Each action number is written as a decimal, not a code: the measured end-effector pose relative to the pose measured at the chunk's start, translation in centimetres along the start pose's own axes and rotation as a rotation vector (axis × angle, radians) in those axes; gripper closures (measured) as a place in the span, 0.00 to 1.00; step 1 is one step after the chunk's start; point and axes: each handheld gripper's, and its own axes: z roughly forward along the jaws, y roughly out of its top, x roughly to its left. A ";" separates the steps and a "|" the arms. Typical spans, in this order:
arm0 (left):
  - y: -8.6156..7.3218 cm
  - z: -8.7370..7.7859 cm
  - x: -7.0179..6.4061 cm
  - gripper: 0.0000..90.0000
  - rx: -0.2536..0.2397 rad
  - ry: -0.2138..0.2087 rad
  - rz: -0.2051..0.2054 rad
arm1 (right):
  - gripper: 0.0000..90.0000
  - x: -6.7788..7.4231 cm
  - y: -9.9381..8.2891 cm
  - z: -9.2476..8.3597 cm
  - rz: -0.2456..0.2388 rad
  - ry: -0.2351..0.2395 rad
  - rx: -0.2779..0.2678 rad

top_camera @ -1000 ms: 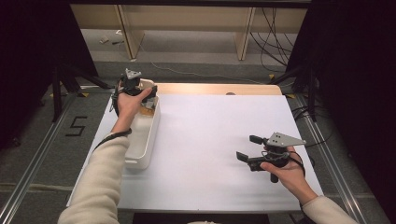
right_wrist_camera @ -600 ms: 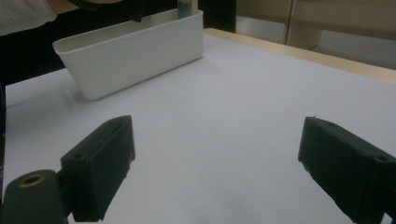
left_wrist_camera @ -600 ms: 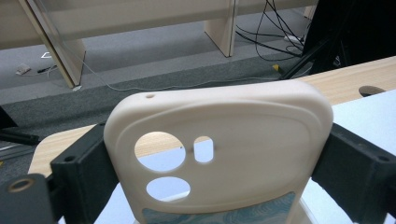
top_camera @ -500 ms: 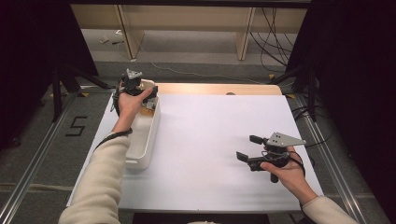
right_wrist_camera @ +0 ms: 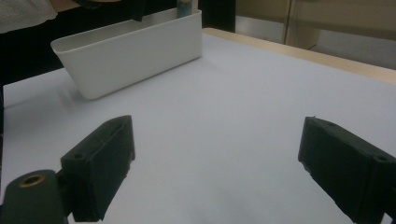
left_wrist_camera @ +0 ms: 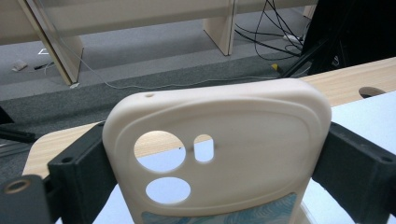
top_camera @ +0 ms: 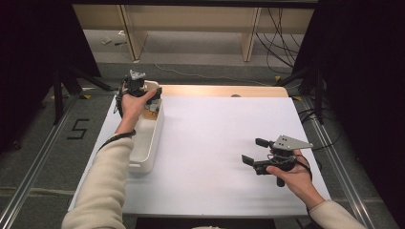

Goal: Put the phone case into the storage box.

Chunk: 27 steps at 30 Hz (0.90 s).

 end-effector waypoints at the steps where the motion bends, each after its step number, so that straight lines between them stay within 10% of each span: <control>1: 0.0 0.0 0.0 0.08 0.003 -0.004 -0.003 | 0.13 0.0 0.0 0.0 0.000 -0.001 0.000; 27: 0.9 0.2 -0.4 0.00 -0.015 -0.003 0.021 | 0.13 0.0 -0.1 0.1 0.002 0.004 0.010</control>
